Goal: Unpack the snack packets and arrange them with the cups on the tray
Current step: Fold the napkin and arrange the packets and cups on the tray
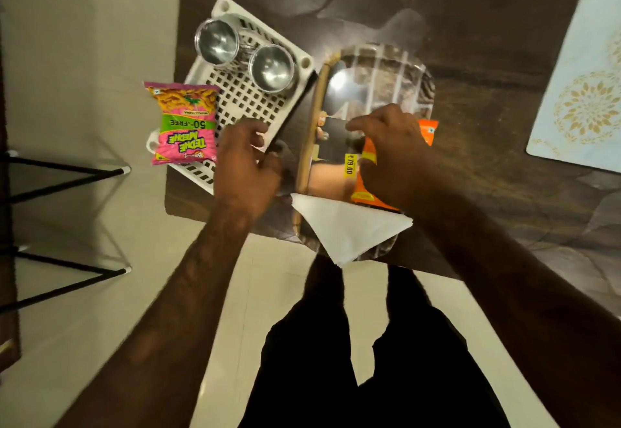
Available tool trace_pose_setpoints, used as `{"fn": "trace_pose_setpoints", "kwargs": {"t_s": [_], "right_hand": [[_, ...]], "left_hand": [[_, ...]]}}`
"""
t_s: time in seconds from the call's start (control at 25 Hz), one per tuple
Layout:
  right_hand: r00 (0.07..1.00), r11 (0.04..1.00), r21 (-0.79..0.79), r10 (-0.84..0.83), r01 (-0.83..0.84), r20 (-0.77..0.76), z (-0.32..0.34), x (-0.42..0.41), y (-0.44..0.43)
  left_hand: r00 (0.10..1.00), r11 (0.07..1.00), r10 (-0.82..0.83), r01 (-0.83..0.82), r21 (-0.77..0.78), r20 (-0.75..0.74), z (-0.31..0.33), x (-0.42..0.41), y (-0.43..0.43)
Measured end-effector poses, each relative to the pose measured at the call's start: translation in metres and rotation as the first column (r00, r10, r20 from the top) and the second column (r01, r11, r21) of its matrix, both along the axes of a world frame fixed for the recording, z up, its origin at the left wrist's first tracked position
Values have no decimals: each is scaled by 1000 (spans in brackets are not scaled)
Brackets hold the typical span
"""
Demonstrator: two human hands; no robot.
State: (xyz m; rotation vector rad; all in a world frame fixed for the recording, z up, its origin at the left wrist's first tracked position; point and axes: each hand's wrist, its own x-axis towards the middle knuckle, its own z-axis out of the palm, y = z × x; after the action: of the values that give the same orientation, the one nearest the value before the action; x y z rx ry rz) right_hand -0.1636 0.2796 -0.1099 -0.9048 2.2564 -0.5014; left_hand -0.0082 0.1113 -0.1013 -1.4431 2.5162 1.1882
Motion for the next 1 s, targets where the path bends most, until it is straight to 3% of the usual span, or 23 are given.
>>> {"fn": "trace_pose_setpoints", "kwargs": {"t_s": [0.12, 0.28, 0.48, 0.68, 0.8, 0.88, 1.0], "right_hand": [[993, 995, -48, 92, -88, 73, 3, 19, -43], [976, 986, -132, 127, -104, 178, -5, 45, -94], [947, 989, -146, 49, -3, 316, -13, 73, -133], [885, 996, -14, -71, 87, 461, -20, 86, -167], [740, 967, 103, -246, 234, 626, -23, 89, -187], [587, 918, 155, -357, 366, 727, -25, 88, -193], [427, 847, 149, -399, 509, 812, -30, 83, -191]], "left_hand": [[992, 974, 114, -103, -200, 45, 12, 29, -56], [967, 923, 146, -57, -380, 211, 15, 46, -110], [886, 978, 106, -11, -208, 451, -4, 41, -131], [925, 993, 76, -35, -115, 372, -23, 47, -140], [949, 994, 103, -112, 10, 297, -28, 50, -142], [961, 980, 137, -167, 109, 240, -26, 52, -143], [968, 931, 225, -248, 268, 114, -16, 52, -141]]}}
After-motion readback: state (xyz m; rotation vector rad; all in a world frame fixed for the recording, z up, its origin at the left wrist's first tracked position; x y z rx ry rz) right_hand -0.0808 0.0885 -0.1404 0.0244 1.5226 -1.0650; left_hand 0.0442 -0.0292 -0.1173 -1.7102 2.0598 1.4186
